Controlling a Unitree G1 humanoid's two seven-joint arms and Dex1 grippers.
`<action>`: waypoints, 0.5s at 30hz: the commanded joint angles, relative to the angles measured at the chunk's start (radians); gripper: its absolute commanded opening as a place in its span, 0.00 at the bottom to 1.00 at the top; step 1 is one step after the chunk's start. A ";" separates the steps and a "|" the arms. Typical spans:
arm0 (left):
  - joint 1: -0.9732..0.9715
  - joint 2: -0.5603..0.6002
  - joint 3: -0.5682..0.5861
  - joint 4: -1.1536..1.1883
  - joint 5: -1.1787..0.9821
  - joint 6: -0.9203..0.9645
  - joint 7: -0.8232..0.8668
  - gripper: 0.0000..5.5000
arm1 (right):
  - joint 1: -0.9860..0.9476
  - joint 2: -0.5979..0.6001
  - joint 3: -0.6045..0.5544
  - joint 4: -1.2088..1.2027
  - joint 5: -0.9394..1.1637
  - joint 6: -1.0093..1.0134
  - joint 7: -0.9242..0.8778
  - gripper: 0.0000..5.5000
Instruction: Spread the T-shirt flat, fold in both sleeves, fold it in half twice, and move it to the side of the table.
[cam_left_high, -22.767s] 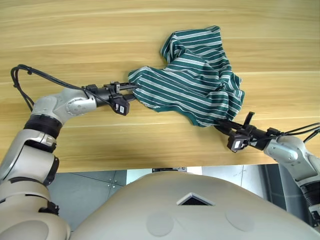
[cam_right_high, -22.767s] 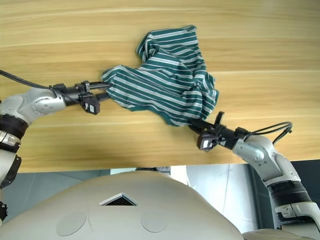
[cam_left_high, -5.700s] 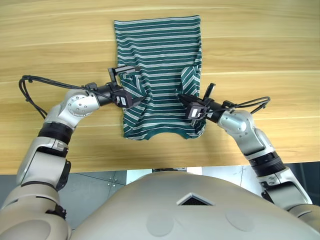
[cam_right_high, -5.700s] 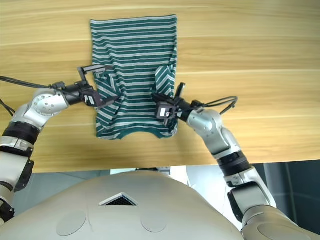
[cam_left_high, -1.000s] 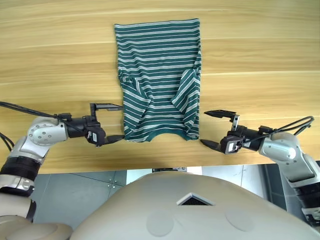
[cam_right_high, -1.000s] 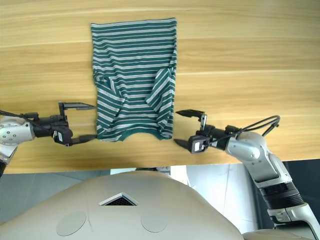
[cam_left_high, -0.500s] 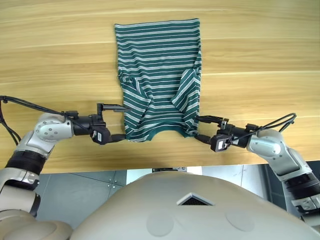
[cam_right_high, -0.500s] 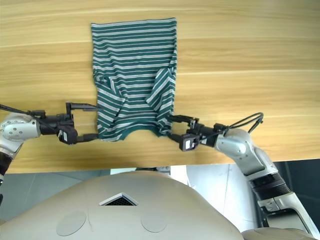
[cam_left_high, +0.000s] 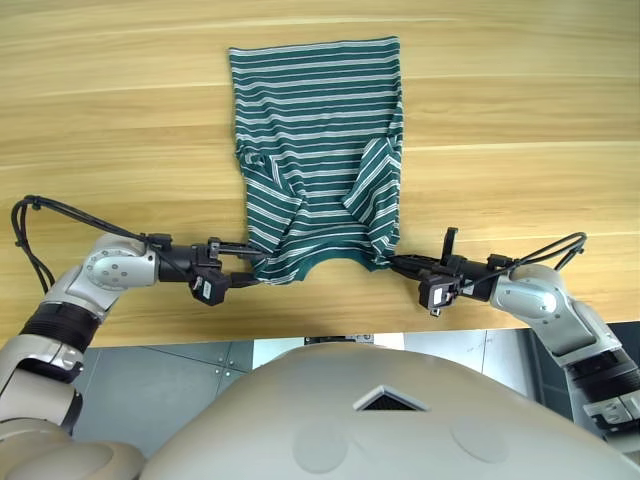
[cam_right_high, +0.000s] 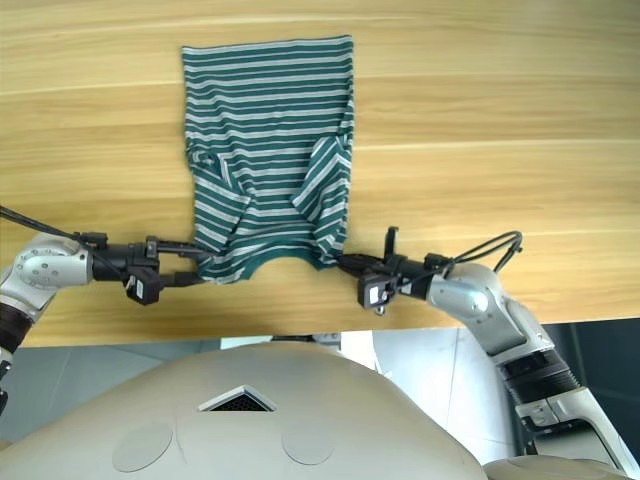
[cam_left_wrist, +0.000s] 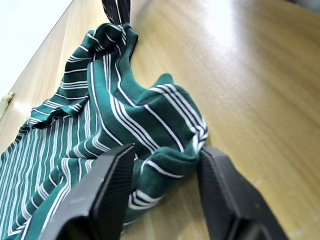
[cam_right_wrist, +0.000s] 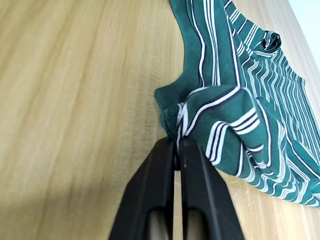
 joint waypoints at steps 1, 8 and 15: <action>0.019 0.015 -0.037 0.017 0.057 0.028 -0.051 0.26 | 0.016 -0.021 0.003 0.011 -0.030 0.028 0.016 0.00; 0.018 0.012 -0.036 0.015 0.053 0.031 -0.055 0.05 | 0.021 -0.027 -0.002 0.006 -0.027 0.025 0.016 0.00; 0.007 0.006 -0.034 0.016 0.012 0.022 -0.056 0.00 | 0.031 -0.035 -0.008 0.003 -0.021 0.021 0.017 0.00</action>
